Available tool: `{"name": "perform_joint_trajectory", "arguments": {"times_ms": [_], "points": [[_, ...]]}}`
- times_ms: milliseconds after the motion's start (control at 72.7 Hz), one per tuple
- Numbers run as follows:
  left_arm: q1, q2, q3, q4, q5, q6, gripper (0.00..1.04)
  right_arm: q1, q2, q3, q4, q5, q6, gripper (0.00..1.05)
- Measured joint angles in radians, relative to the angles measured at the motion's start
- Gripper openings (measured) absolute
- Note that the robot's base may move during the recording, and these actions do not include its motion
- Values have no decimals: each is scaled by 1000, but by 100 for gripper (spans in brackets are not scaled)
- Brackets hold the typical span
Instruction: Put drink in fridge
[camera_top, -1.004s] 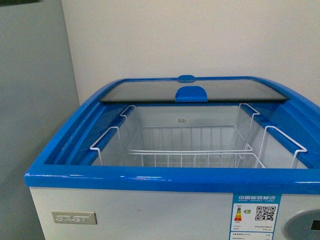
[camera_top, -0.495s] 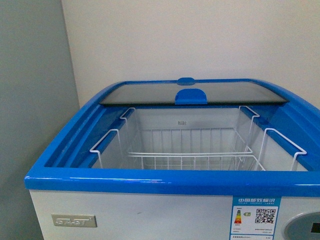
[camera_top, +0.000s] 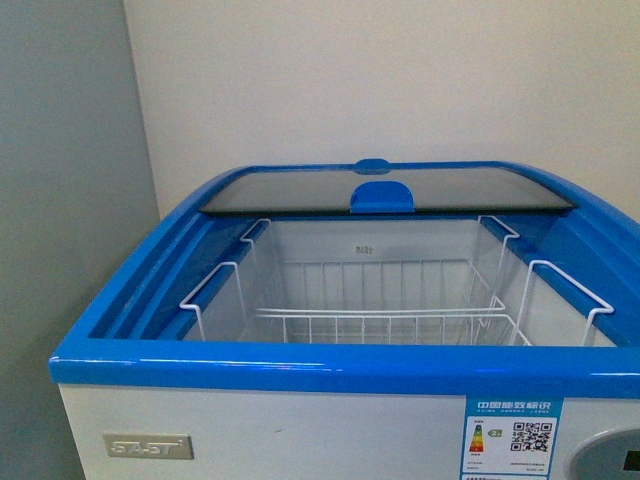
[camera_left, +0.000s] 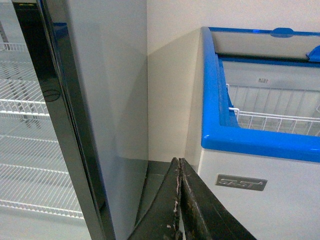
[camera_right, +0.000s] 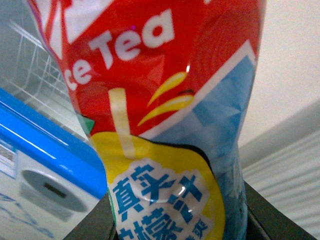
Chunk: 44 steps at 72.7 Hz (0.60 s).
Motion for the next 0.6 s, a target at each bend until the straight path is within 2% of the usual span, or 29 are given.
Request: {"name": "perform_joint_trajectory", "arguments": {"times_ms": [41, 192, 316, 399, 605], "points": [[0, -10, -6, -4, 0, 0, 3, 14, 45, 24, 8, 2, -61, 40], [0, -63, -32, -33, 0, 0, 3, 106, 275, 130, 35, 35, -422, 40], [0, -104, -47, -59, 0, 0, 3, 163, 425, 237, 54, 69, -627, 40], [0, -137, -58, -80, 0, 0, 3, 219, 546, 326, 96, 120, -695, 40], [0, -220, -92, -114, 0, 1, 3, 348, 838, 506, 127, 205, -669, 40]]}}
